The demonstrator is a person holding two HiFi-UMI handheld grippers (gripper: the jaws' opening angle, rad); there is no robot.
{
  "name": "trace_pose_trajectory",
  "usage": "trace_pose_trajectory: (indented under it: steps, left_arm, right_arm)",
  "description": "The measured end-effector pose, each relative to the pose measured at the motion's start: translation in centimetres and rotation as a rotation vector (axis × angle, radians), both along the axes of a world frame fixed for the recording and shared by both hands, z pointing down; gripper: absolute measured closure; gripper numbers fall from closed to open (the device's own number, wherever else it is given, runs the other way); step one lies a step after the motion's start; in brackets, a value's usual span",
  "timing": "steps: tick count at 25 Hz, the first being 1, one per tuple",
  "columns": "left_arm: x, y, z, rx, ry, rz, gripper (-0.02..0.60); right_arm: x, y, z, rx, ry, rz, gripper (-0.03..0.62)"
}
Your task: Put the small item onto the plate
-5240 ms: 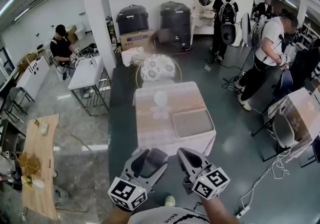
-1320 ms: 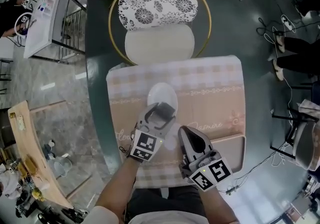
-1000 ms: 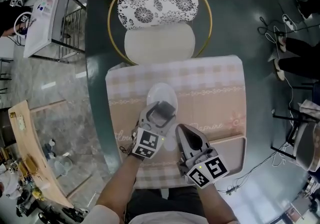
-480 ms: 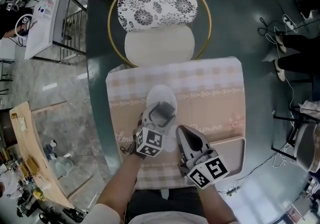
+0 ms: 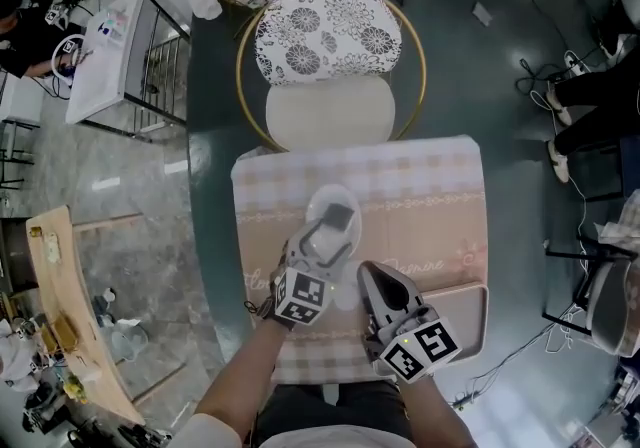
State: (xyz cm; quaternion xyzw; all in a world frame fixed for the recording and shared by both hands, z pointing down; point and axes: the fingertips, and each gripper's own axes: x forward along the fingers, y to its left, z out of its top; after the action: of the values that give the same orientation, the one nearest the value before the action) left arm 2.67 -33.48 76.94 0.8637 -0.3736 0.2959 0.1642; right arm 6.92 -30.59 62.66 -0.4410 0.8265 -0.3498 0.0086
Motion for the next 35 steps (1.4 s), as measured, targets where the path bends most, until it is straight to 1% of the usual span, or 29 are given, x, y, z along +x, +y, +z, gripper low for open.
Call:
trace_pose_trajectory:
  steps: [1,2,7,9,11,15,20,25,29,35]
  left_arm:
    - [-0.1,0.5,-0.9,-0.001,0.013,-0.003,0.283]
    - [-0.3,1.0,-2.0,-0.001,0.03,-0.006,0.306]
    - [-1.3,3.3,-8.5,0.04,0.142,-0.043,0.455]
    - [-1.7,4.2,-10.9,0.055,0.172,-0.065,0.52]
    - [-1.9,5.3,-13.2,0.063,0.2,-0.083,0.549]
    - [-2.3,7.2,-17.8,0.105,0.242,-0.091,0.566]
    - [-2.7,9.2,-23.3,0.178,0.288,-0.071,0.575]
    - [-3.8,12.0,-28.1,0.21,0.337,-0.072,0.575]
    - [-4.8,13.9,-31.2,0.237,0.375,-0.071,0.575]
    - [-6.3,16.6,-34.8,0.282,0.409,-0.076,0.577]
  right_arm:
    - [-0.2,0.2,-0.5,0.003,0.006,-0.007,0.579]
    - [-0.4,0.5,-1.0,0.006,0.014,-0.014,0.579]
    - [-1.1,2.2,-3.6,0.029,0.056,-0.026,0.579]
    - [-1.4,2.9,-4.7,0.04,0.064,-0.025,0.579]
    - [-1.5,3.9,-5.8,0.048,0.071,-0.024,0.579]
    - [-1.7,5.6,-8.3,0.081,0.087,-0.019,0.579]
    - [-2.7,6.9,-11.9,0.15,0.093,-0.015,0.579]
    - [-4.6,8.7,-15.9,0.224,0.101,-0.027,0.579]
    - [-6.0,10.3,-18.7,0.28,0.114,-0.028,0.579]
    - [-7.4,13.0,-21.3,0.33,0.131,-0.024,0.579]
